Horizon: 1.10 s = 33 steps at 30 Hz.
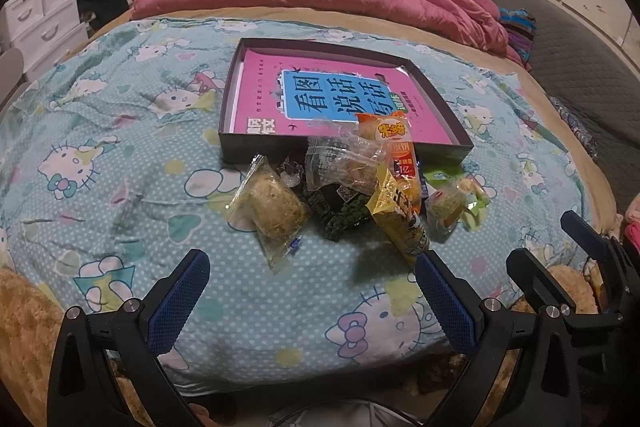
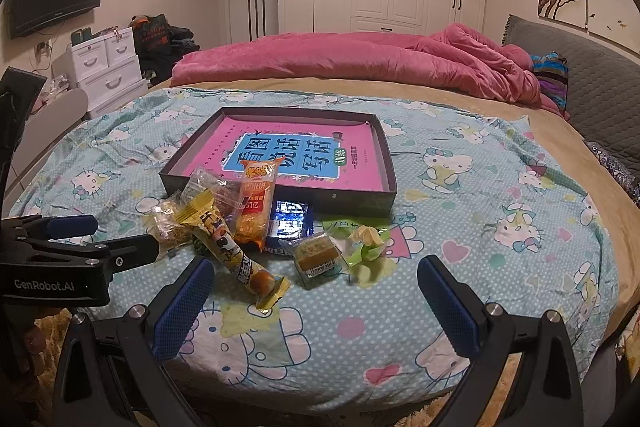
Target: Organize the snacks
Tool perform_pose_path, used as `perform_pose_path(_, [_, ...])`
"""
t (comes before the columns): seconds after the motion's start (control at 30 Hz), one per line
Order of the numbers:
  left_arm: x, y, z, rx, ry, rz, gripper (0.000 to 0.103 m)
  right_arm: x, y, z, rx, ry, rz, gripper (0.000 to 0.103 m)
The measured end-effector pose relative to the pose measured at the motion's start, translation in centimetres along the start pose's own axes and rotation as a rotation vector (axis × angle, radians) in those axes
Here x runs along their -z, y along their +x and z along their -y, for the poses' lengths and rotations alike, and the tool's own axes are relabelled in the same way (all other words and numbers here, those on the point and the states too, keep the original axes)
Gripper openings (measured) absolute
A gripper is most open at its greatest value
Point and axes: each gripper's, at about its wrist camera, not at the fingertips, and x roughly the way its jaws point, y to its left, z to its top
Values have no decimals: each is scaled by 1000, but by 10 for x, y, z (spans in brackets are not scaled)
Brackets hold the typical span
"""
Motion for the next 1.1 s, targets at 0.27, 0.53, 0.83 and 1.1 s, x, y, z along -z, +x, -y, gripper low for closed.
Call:
perform_pose_path(0.27, [0,0,1,2,4,0,102,2,2,-1,-5,-10,-6,103])
perform_pose_path(0.53, [0,0,0,3,5,-4,102,1,4,-2,-6,-9,-8,103])
perform_pose_path(0.83, [0,2,-1,1,6,-5,102,1,5,0,-3,-4,-12,103])
perform_pose_path(1.1, [0,3,-3,2,0,-15,102,1,5,-1,-4,-4,-13,103])
